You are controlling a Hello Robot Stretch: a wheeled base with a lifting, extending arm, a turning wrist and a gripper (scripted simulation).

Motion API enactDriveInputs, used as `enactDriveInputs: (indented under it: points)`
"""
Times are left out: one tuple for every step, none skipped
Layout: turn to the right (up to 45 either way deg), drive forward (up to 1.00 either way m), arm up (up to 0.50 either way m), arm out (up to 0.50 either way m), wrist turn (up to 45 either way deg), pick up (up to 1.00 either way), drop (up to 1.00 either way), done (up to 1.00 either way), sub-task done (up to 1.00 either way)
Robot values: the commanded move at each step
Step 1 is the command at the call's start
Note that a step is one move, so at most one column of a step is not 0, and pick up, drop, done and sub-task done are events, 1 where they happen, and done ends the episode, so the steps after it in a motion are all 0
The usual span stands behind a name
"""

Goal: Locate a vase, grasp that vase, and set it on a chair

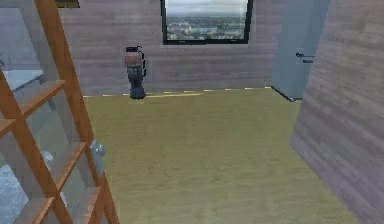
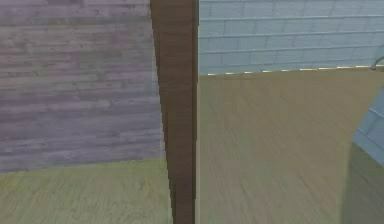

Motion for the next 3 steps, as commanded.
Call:
enactDriveInputs:
  points:
    - [9.0,0.0,0.0,0.0,0.0,0.0,0.0,0.0,0.0]
    - [0.0,0.8,0.0,0.0,0.0,0.0,0.0,0.0,0.0]
    - [-24.0,0.0,0.0,0.0,0.0,0.0,0.0,0.0,0.0]
